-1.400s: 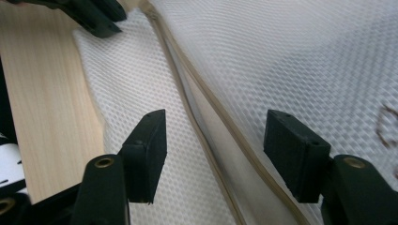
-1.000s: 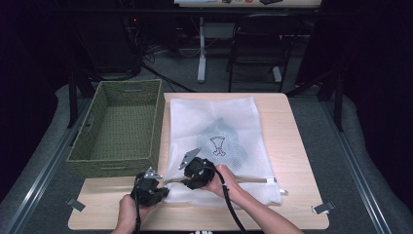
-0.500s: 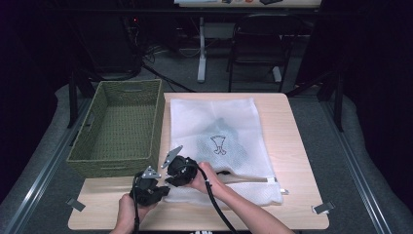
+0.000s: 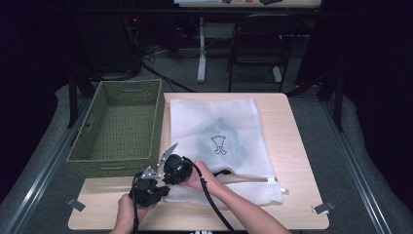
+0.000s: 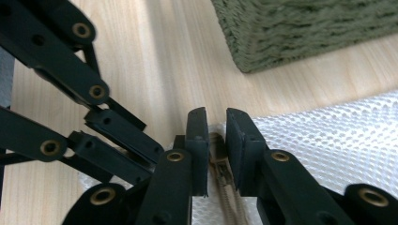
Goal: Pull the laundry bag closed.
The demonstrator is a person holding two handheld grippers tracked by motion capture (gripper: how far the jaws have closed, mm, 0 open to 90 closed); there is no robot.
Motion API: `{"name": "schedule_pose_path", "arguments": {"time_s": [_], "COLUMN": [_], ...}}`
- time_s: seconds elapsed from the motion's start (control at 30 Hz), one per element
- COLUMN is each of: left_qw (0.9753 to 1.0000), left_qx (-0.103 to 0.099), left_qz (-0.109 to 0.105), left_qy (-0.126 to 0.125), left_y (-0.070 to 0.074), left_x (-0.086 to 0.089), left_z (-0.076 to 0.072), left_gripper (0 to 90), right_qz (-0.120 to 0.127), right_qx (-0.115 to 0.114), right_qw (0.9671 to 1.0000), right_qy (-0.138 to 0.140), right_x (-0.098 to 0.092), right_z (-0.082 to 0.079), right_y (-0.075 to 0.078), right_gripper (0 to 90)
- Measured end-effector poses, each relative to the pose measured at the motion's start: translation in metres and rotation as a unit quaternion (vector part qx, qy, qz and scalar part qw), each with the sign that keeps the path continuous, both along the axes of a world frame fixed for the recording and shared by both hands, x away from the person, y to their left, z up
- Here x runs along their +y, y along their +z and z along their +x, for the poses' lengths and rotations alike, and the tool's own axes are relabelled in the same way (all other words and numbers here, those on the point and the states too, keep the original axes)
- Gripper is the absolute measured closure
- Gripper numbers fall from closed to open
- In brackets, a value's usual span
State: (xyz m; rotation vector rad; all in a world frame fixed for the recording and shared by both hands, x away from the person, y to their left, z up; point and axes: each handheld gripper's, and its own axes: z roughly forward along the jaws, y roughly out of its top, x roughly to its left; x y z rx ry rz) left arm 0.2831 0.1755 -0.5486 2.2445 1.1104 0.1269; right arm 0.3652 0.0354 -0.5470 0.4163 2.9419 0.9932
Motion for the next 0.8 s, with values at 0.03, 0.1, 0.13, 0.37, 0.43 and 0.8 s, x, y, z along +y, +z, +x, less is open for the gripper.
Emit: {"name": "schedule_pose_path", "arguments": {"time_s": [0.03,0.1,0.13,0.37,0.43,0.8], "left_qw": [1.0000,1.0000,1.0000,1.0000,1.0000,1.0000], "left_qx": [0.000,0.000,-0.002,-0.002,-0.002,-0.004], "left_qz": [0.000,-0.001,0.000,0.001,0.001,0.000], "left_qy": [-0.001,-0.001,-0.001,0.001,0.001,-0.001], "left_y": [0.000,0.000,0.000,-0.001,-0.001,0.001], "left_x": [0.000,0.000,0.000,-0.001,-0.001,-0.001], "left_z": [0.000,0.000,0.000,0.000,0.000,0.001], "left_gripper": [86.7,86.8,86.8,86.8,86.8,86.8], "right_qz": [0.004,0.007,0.009,0.011,0.010,-0.016], "right_qx": [0.001,0.000,0.001,-0.002,-0.001,-0.003], "right_qw": [1.0000,0.9999,0.9999,0.9999,0.9999,0.9999], "right_qy": [-0.005,-0.008,-0.010,-0.012,-0.010,0.002], "right_x": [-0.001,-0.005,-0.007,-0.018,-0.023,-0.026], "right_z": [0.001,0.002,0.002,0.000,-0.001,-0.003], "right_y": [0.000,0.002,0.003,0.012,0.011,-0.006], "right_gripper": [80.4,80.7,80.7,81.3,81.4,79.7]}}
